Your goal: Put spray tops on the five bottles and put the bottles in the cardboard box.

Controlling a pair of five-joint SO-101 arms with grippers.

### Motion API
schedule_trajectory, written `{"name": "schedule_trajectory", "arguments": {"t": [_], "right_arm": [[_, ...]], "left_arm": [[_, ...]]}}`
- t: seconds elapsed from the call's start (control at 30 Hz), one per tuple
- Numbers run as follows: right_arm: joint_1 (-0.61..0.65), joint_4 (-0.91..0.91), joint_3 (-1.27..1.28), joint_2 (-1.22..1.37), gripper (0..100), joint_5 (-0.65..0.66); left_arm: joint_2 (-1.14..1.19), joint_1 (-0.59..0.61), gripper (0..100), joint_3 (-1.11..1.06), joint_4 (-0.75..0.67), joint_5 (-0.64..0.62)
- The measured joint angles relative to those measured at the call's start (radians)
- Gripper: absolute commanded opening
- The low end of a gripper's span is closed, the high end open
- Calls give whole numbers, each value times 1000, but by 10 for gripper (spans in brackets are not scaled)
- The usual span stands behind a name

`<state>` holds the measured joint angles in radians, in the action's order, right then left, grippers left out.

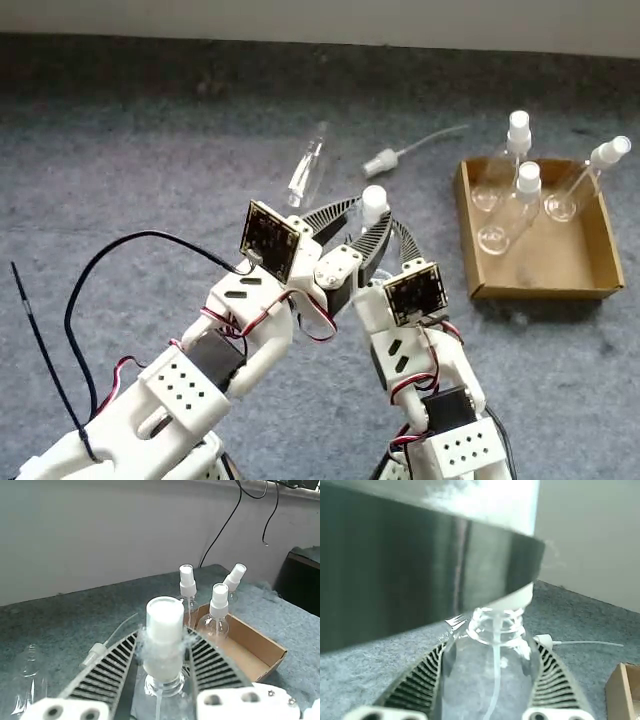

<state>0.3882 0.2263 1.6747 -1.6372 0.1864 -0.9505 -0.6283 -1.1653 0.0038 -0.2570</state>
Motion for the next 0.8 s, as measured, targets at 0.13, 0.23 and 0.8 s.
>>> {"name": "schedule_trajectory", "arguments": {"t": [0.13, 0.23, 0.8], "right_arm": [[3, 0, 0, 0, 112, 0], [6, 0, 0, 0, 112, 2], [6, 3, 0, 0, 112, 3]], "left_arm": [[-15, 0, 5, -21, 0, 0], [-41, -3, 5, -58, -2, 2], [-77, -8, 8, -87, -2, 137]]}}
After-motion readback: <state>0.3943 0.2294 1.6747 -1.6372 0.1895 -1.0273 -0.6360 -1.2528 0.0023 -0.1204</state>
